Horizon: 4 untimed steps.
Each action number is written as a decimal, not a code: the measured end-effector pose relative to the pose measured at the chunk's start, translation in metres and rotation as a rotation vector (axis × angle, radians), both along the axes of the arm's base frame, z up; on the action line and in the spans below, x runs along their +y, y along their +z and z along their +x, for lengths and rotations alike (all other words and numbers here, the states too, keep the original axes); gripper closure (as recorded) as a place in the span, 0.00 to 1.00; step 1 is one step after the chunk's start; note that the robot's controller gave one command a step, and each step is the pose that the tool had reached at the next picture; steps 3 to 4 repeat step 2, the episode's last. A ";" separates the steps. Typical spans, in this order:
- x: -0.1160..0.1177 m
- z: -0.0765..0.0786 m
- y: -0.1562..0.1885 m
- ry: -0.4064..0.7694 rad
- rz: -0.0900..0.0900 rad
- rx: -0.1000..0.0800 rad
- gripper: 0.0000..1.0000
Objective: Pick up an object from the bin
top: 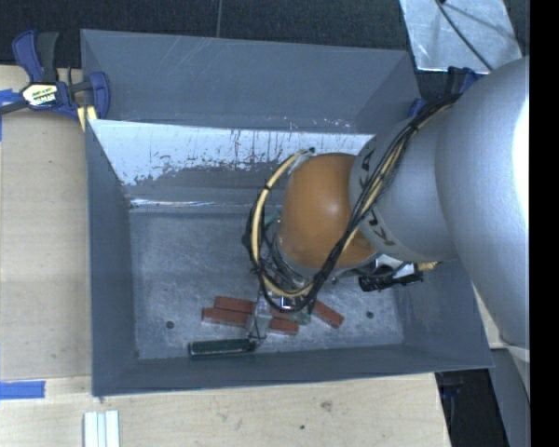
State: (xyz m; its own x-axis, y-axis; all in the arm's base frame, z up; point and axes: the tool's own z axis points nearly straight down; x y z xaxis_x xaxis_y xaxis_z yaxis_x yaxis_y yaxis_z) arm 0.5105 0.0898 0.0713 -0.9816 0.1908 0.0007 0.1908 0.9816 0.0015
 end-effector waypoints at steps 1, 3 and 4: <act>0.001 0.000 0.003 -0.001 0.002 0.000 1.00; 0.014 0.005 0.168 0.075 0.000 -0.011 1.00; 0.014 0.005 0.168 0.075 0.000 -0.011 1.00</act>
Offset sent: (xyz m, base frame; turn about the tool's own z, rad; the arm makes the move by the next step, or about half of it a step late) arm 0.0000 0.0000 0.0000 0.0000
